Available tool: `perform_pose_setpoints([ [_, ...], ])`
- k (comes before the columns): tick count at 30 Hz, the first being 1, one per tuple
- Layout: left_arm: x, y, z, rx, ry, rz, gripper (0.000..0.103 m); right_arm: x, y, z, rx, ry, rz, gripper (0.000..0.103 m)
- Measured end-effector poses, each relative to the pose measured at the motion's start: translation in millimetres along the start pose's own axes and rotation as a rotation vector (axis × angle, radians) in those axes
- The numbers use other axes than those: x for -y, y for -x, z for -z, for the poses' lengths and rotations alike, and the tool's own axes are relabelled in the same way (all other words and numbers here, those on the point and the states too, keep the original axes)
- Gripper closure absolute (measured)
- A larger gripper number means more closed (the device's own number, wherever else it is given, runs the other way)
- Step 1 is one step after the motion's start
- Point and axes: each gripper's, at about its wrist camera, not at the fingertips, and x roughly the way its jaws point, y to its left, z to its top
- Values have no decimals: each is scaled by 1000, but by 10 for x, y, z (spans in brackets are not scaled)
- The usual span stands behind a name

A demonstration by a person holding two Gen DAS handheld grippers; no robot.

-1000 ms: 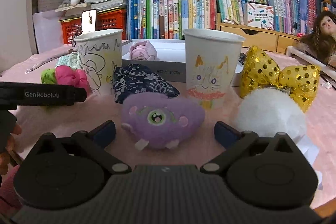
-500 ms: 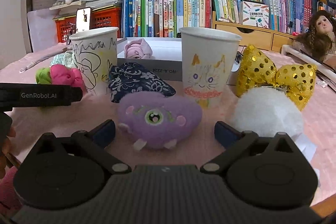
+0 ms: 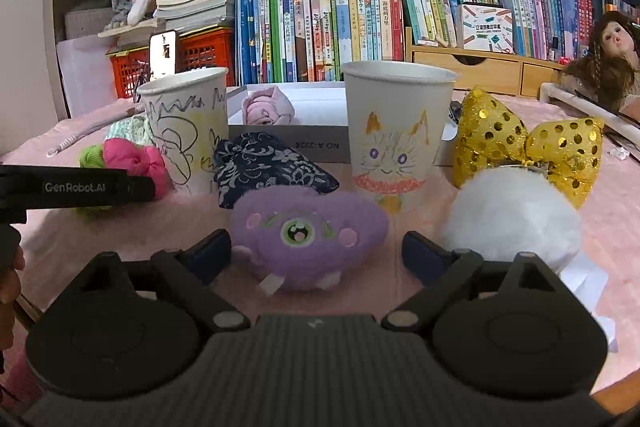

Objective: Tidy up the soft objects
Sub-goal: 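Grasp the green-and-pink scrunchies with the left tool while the right tool grasps the purple plush, then carry the scrunchies into the grey tray and open the left tool while the right tool releases the plush there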

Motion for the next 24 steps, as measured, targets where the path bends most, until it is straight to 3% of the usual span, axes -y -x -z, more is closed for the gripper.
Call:
perform_pose_setpoints([
  [4,12,59,9,4,6,4,50,24,30,-21,9,-8,-15,26],
  [13,136,310,93,35,-33,21,53,-14,108,-14,14,9,-32,27],
  [24,437,633,163,76,-125,101,53,11,315,-102,63,13,-37,27],
])
